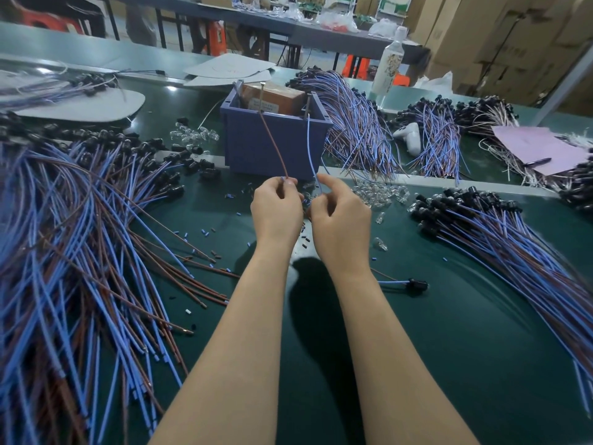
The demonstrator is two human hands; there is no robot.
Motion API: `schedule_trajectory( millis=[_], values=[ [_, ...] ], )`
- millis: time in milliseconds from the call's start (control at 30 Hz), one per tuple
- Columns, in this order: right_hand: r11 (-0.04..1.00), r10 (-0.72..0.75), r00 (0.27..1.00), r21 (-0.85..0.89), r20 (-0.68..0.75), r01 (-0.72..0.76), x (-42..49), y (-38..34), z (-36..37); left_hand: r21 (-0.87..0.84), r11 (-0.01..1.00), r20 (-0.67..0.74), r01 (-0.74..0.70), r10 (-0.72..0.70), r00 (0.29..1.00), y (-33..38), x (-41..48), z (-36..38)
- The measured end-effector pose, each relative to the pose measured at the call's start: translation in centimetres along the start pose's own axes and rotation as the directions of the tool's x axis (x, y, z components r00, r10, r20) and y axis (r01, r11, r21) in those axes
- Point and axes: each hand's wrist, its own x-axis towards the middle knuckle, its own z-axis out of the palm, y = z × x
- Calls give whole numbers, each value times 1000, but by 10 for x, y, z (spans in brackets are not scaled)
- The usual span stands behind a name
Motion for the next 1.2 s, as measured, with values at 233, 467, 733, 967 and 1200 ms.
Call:
schedule_trajectory(
  millis=[233, 467, 733, 967, 1200],
  values=[
    [1000, -1, 1000, 6, 1, 1, 0, 0, 0, -4, 1000, 4, -2, 2, 1000, 0, 1, 0],
    [1000, -26, 999, -11, -22, 25, 0, 1, 2, -20, 1000, 43, 12, -11, 999, 0, 3, -2],
    [999, -37, 999, -7, -16, 37, 0, 1, 2, -7, 1000, 52, 8, -8, 999, -1, 6, -3],
    [999, -40, 999, -7, -11, 40, 1, 1, 2, -14, 1000, 63, 9, -8, 998, 0, 6, -2],
    [999, -36, 999, -12, -4, 36, 1, 1, 2, -15, 1000, 60, 0, 1, 998, -1, 7, -2]
  ],
)
